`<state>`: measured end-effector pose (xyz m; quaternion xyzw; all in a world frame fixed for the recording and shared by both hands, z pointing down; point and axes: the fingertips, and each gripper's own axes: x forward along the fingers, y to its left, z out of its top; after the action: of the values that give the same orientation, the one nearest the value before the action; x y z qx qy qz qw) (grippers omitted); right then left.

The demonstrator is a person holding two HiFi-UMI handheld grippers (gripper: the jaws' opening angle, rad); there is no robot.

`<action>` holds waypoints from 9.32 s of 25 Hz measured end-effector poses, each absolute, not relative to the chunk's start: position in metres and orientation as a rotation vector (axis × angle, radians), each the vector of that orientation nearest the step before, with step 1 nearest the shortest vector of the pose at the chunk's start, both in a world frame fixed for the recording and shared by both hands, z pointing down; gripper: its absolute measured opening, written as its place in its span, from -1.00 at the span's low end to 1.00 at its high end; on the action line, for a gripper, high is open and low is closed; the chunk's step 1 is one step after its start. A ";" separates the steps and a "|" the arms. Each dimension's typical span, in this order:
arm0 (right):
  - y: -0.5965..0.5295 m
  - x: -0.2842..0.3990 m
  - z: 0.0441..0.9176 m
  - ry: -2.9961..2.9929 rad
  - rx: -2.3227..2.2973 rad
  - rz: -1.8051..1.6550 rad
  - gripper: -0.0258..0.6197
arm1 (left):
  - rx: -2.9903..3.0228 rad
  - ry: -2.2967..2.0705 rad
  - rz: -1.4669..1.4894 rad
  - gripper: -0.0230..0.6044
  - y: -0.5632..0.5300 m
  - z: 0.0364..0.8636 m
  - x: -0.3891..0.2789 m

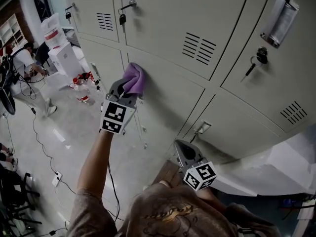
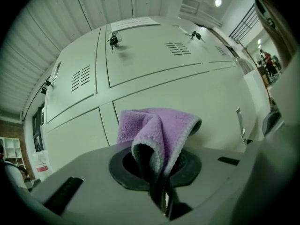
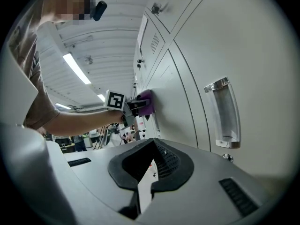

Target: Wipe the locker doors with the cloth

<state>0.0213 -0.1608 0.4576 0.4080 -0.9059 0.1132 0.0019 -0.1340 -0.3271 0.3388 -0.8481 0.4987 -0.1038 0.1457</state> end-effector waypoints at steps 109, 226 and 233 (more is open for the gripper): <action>-0.146 0.058 0.467 -2.785 1.361 0.392 -0.93 | -2.415 1.256 -0.032 -0.80 -0.279 0.231 -0.055; -0.113 0.092 0.472 -2.700 1.523 0.408 -0.93 | -2.506 0.988 -0.103 -0.80 -0.229 0.235 0.030; -0.118 0.100 0.475 -2.696 1.531 0.424 -0.93 | -2.530 0.968 -0.068 -0.80 -0.233 0.237 0.035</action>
<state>0.0999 -0.1177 0.4746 0.4892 -0.8616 0.1355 0.0062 0.0354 -0.2333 0.2372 -0.9120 0.3489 -0.0245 0.2142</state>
